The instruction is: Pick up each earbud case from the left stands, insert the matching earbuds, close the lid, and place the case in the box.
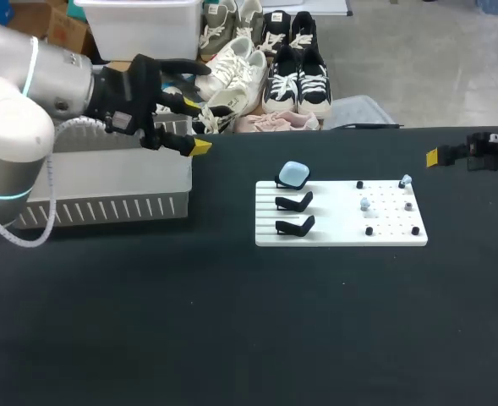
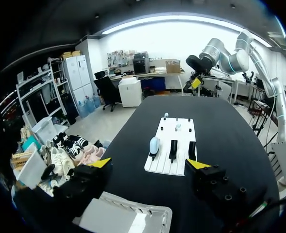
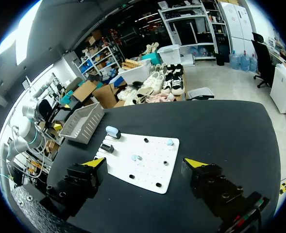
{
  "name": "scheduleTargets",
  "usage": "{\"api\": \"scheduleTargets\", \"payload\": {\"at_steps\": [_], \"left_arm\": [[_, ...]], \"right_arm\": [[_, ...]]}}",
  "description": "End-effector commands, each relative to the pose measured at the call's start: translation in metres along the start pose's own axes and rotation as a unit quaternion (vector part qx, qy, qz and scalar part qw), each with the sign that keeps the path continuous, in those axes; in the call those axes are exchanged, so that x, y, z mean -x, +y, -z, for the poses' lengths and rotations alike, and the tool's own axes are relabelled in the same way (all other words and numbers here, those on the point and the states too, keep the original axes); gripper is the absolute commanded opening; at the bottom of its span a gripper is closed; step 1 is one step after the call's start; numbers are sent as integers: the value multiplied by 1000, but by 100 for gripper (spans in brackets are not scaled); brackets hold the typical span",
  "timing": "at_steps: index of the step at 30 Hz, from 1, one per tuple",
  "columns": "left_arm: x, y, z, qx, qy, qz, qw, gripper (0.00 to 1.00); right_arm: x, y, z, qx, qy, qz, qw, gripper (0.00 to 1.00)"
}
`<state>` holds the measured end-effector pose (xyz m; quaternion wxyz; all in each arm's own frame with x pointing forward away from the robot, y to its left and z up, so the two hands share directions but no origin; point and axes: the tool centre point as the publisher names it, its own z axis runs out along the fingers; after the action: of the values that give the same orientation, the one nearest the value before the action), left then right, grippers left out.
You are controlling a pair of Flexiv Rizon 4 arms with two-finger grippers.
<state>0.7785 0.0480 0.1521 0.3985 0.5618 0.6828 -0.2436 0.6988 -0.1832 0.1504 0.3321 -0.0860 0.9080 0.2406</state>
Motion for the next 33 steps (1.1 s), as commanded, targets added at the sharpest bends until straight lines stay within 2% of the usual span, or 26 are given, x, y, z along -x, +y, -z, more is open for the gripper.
{"api": "scheduleTargets", "payload": {"at_steps": [1, 5, 13, 22, 28, 33], "left_arm": [[-5, -9, -4, 30, 6, 1, 1000, 100], [-9, -9, -19, 42, 3, -3, 999, 100], [-15, 0, -67, -16, -21, -6, 1000, 100], [-3, 11, -107, -71, -22, -27, 997, 100], [6, 3, -121, -88, -26, -31, 995, 100], [5, -6, -131, -94, -17, -25, 995, 100]], "right_arm": [[0, -1, 0, 3, 1, 1, 1000, 100], [0, -1, 0, 3, 1, 1, 1000, 100], [0, -1, 0, 3, 1, 1, 1000, 100], [0, -1, 0, 3, 1, 1, 1000, 100], [0, -1, 0, 3, 1, 1, 1000, 100], [0, -1, 0, 3, 1, 1, 1000, 100]]}}
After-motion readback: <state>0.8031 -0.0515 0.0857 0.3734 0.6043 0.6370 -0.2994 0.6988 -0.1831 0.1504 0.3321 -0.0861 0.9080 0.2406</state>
